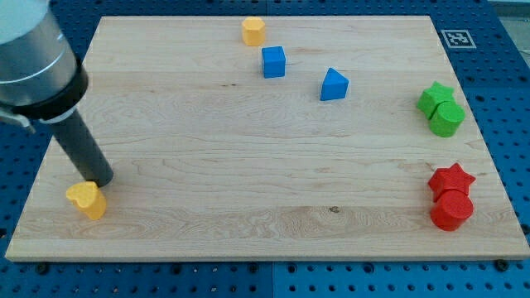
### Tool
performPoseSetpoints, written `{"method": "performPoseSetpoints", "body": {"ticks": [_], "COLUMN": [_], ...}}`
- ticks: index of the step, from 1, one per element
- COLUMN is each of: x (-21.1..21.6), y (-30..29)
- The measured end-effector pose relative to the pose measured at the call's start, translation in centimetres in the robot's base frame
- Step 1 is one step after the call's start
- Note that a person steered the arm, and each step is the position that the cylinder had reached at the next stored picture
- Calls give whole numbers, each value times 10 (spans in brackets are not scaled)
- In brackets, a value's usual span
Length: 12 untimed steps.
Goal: Slide the yellow hexagon slightly down
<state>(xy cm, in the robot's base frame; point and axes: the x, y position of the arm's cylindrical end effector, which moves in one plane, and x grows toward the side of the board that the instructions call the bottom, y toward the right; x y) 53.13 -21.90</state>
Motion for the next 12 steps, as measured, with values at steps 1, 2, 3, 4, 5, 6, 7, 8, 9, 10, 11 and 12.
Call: {"method": "performPoseSetpoints", "body": {"ticks": [1, 2, 3, 4, 5, 6, 7, 8, 9, 10, 11, 12], "x": [4, 4, -27, -99, -168, -233, -288, -339, -336, -336, -336, -336], "y": [-1, -1, -1, 8, 29, 68, 120, 176, 179, 198, 202, 202]}}
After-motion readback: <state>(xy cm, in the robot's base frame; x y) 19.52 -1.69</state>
